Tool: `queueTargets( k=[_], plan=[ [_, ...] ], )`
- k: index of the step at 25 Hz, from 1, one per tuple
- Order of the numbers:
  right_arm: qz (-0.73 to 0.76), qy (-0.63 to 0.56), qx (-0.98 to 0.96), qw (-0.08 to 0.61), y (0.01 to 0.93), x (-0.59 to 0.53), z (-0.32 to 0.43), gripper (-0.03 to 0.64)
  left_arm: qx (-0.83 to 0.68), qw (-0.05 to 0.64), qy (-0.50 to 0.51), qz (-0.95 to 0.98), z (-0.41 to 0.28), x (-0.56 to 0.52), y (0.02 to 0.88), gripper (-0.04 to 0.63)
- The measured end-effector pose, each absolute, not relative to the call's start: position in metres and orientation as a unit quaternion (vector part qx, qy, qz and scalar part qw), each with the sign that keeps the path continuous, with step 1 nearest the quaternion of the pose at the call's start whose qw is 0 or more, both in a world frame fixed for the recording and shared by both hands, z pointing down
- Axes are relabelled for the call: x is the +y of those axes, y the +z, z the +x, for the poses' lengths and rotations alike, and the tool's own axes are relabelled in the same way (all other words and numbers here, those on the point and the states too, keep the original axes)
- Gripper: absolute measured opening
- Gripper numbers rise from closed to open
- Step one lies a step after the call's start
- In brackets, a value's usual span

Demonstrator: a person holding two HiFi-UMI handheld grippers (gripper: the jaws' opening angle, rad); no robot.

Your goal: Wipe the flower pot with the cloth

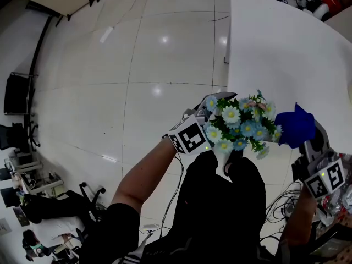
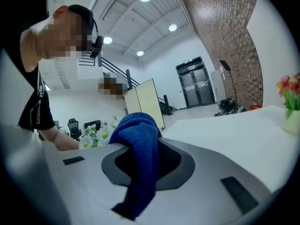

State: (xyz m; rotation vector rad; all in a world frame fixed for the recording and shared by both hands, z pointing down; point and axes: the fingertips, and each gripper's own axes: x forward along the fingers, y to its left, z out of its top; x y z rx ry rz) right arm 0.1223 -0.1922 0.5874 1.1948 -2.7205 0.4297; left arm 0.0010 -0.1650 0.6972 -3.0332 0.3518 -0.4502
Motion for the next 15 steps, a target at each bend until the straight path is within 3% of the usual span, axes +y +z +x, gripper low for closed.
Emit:
queueTargets(
  k=[15],
  plan=[
    [0.29, 0.241, -0.92, 0.105, 0.659, -0.189, 0.045, 0.049, 0.112, 0.02, -0.123, -0.986, 0.006, -0.172, 0.698, 0.561]
  ],
)
